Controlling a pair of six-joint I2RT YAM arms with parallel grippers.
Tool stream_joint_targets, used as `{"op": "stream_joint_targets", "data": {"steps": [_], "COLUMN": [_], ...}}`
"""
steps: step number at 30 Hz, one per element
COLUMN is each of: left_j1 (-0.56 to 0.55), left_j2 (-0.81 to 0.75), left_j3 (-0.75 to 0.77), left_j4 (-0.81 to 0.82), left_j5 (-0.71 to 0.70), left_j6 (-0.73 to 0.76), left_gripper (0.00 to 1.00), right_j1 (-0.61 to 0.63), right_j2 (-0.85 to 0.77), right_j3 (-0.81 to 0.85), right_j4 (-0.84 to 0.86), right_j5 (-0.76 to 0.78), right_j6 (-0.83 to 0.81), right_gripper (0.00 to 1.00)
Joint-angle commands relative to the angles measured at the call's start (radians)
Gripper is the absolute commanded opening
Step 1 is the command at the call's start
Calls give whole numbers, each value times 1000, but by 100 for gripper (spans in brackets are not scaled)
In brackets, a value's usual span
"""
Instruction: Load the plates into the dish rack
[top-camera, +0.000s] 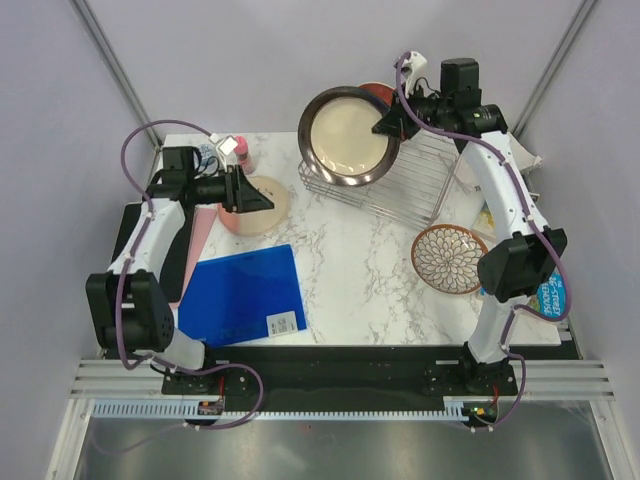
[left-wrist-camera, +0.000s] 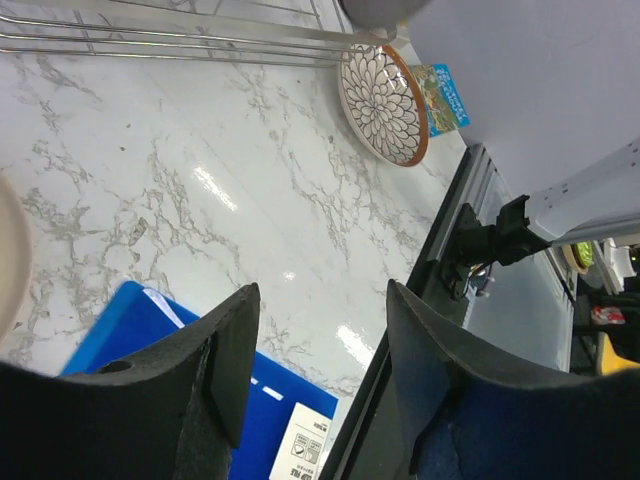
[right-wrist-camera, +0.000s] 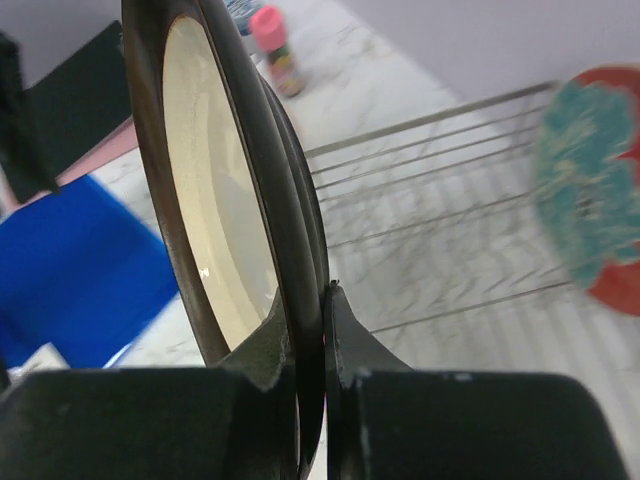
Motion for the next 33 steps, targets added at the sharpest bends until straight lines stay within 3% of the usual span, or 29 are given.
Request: {"op": "stream_joint_targets", "data": {"steps": [1, 5, 10, 20, 33], "left_j1": [-5, -5, -6, -5, -5], "left_j2": [-49, -49, -54, -52, -22], "left_j3": [-72, -119, -159, -225, -222], "left_j4": [47, 95, 116, 133, 136], "left_j5": [-44, -58, -66, -67, -71], "left_j6": [37, -4, -20, -23, -38], "left_gripper": [60, 60, 59, 58, 57], "right_j1": [18, 30, 30, 16, 36], "right_j2": [58, 95, 154, 272, 299], "right_j3": [191, 170, 219, 314, 233], "right_j4": [99, 298, 401, 575, 721], "right_j5": [186, 335, 458, 541, 573], "right_j6": [-128, -213, -265, -351, -598], "right_gripper": [0, 0, 0, 0, 0]}}
